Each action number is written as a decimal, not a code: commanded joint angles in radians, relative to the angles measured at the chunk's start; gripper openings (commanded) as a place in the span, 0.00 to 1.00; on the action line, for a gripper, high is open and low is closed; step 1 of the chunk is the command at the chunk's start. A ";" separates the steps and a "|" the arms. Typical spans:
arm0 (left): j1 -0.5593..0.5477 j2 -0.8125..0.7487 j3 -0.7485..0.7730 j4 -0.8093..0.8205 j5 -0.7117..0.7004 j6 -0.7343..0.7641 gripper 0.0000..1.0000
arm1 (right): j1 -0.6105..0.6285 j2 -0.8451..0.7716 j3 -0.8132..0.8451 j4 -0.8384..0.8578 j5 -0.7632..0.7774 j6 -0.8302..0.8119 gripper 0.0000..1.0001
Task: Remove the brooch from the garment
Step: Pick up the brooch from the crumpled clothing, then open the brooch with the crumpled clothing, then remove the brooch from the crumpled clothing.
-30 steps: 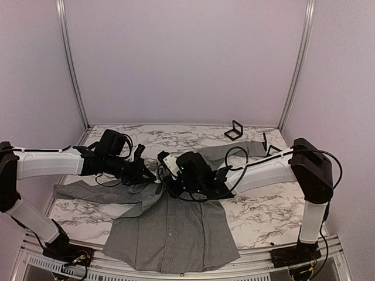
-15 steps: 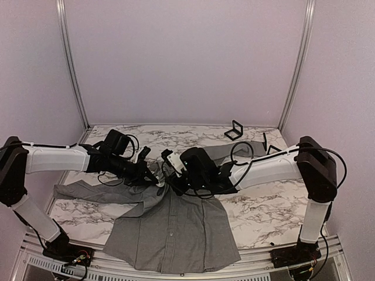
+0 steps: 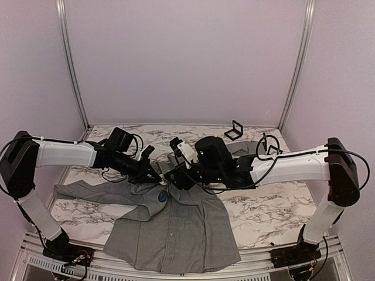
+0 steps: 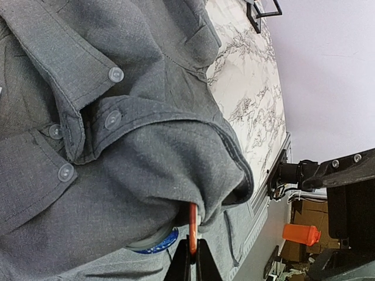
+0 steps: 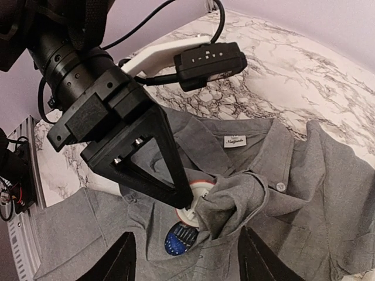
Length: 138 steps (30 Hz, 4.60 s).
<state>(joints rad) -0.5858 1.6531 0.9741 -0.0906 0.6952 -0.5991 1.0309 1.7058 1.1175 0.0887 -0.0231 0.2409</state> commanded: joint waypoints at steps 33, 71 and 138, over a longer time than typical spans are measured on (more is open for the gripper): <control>0.018 -0.058 0.013 0.080 0.067 -0.001 0.00 | -0.182 0.213 -0.013 0.327 -0.467 0.439 0.61; 0.004 -0.108 -0.038 0.215 0.112 -0.057 0.00 | -0.228 0.275 0.047 0.389 -0.530 0.503 0.28; -0.018 -0.203 0.032 0.208 -0.158 0.089 0.00 | -0.231 0.019 0.051 0.179 -0.416 0.263 0.70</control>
<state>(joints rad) -0.5854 1.4837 1.0088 0.0177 0.4931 -0.5297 0.8131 1.7718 1.1587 0.2333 -0.4175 0.4900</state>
